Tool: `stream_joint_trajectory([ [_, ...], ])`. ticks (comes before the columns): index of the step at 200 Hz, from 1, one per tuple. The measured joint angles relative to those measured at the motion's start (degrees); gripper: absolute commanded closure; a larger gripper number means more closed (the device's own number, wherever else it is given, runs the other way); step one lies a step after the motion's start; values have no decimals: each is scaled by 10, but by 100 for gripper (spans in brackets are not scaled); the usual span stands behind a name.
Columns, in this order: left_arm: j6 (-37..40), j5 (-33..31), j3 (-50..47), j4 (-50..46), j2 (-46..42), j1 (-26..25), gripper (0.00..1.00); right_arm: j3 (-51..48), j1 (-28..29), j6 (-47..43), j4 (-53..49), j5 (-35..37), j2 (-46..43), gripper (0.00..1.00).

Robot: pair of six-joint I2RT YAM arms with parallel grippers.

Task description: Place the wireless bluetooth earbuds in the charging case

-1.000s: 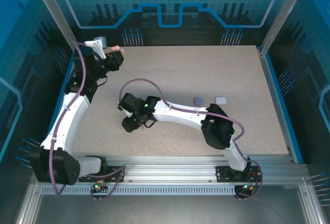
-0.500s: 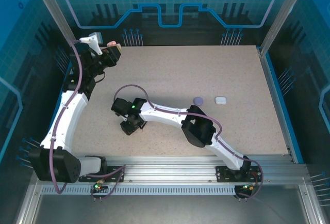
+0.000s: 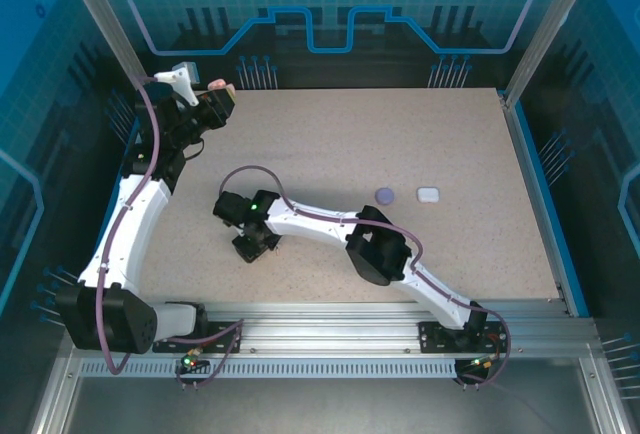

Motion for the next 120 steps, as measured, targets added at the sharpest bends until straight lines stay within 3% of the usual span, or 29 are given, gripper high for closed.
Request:
stream_joint_trajectory([
  [120, 0, 0, 0, 8, 0, 0, 100, 54, 6, 18, -46, 19, 32, 68],
])
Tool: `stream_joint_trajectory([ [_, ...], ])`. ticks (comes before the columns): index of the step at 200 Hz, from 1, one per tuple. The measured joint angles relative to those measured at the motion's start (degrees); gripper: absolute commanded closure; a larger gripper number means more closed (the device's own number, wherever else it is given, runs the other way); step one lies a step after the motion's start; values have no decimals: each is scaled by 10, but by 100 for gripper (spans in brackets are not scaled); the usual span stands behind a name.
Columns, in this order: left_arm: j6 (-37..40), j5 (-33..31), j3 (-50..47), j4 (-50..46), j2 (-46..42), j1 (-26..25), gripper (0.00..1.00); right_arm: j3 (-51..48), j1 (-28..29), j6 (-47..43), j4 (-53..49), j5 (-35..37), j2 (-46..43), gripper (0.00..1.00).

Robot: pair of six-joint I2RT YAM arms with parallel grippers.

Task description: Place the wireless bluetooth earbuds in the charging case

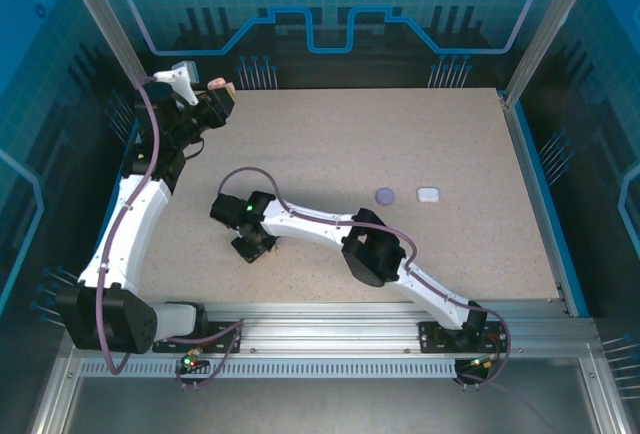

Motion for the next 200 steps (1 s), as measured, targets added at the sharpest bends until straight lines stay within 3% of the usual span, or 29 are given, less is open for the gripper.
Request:
stream_joint_trajectory([
  [63, 0, 0, 0, 0, 0, 0, 100, 20, 5, 43, -18, 26, 12, 70],
  [100, 0, 0, 0, 1, 0, 0, 100, 23, 8, 61, -20, 30, 13, 60],
  [200, -3, 4, -1, 4, 0, 0, 100, 23, 16, 84, -31, 48, 13, 66],
])
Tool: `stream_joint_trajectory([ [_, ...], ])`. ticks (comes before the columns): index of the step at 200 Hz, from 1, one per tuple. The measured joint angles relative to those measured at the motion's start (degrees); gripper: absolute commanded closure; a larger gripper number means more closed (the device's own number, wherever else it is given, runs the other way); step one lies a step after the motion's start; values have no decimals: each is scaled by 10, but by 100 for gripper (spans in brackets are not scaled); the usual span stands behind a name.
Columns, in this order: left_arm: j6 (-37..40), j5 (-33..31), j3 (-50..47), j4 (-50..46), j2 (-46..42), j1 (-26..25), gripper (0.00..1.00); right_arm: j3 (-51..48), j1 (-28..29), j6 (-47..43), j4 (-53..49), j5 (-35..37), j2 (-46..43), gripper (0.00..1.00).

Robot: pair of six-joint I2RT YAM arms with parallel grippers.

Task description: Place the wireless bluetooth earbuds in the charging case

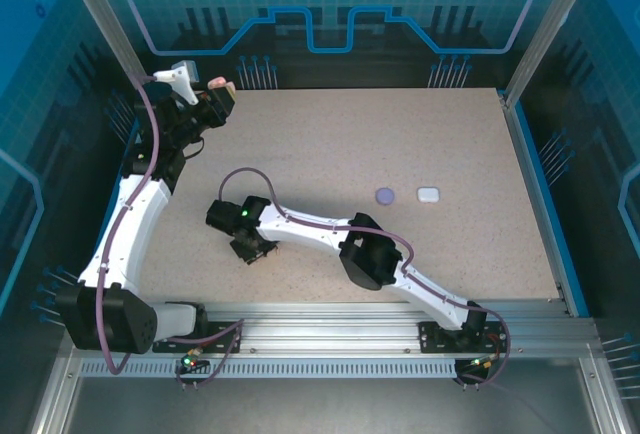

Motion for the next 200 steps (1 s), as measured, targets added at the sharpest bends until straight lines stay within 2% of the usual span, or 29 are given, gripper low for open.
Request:
stream_joint_trajectory([
  [114, -3, 7, 0, 14, 0, 0, 100, -13, 7, 0, -17, 27, -9, 69],
  [160, -11, 7, -1, 23, 0, 0, 100, -13, 8, 0, -21, 30, -9, 67],
  [200, -15, 11, -9, 26, 0, 0, 100, -13, 4, 47, -25, 21, -9, 68],
])
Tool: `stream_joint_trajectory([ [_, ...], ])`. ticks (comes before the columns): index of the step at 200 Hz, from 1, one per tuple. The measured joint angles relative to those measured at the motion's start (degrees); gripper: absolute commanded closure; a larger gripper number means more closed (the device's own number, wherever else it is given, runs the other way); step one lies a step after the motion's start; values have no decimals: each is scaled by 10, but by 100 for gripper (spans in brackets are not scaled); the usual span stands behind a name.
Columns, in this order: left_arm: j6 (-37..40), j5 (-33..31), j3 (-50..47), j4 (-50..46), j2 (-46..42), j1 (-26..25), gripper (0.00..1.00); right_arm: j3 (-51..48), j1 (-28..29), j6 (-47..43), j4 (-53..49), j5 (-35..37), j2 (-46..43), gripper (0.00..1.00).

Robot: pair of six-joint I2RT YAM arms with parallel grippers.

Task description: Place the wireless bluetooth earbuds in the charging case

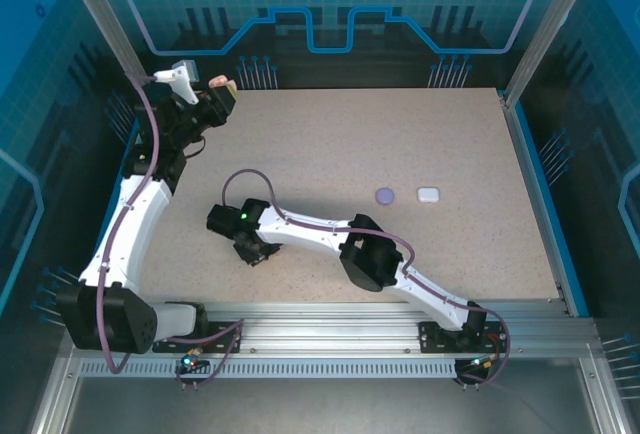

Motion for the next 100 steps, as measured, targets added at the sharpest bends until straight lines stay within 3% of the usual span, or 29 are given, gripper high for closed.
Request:
stream_joint_trajectory([
  [100, -12, 4, -11, 13, 0, 0, 100, 10, -8, 136, -9, -17, 5, 74],
])
